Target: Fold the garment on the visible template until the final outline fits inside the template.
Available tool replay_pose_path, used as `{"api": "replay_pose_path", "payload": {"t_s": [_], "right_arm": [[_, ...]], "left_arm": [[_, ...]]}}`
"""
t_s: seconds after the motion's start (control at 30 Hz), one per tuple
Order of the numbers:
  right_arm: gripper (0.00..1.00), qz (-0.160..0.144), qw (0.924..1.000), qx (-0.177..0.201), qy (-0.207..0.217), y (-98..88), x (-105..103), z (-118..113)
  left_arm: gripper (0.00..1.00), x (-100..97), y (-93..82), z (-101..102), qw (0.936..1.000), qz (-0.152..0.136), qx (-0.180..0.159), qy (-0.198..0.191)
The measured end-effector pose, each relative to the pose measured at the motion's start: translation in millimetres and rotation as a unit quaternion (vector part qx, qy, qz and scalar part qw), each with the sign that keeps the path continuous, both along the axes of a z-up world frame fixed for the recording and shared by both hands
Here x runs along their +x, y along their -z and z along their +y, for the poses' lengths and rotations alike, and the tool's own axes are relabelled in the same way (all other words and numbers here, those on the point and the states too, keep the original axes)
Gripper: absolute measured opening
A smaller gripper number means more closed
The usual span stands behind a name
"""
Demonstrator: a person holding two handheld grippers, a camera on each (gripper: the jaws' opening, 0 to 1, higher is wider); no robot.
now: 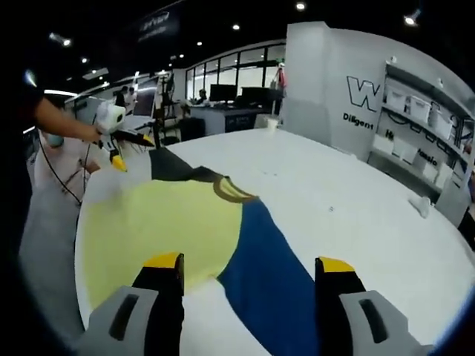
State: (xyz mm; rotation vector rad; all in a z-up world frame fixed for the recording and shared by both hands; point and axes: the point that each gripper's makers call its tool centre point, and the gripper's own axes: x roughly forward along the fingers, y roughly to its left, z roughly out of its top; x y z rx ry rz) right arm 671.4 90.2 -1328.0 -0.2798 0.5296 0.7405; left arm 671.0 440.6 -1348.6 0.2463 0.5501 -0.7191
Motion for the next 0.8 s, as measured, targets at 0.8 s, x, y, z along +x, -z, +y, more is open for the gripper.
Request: {"api": "replay_pose_path", "payload": {"t_s": [0.8], "right_arm": [[0.51,0.029,0.9991,-0.011,-0.029,30.0,22.9,32.3]], "left_arm": [[0.88,31.4,21.7,-16.7,0.9990,0.016,0.036,0.021]]}}
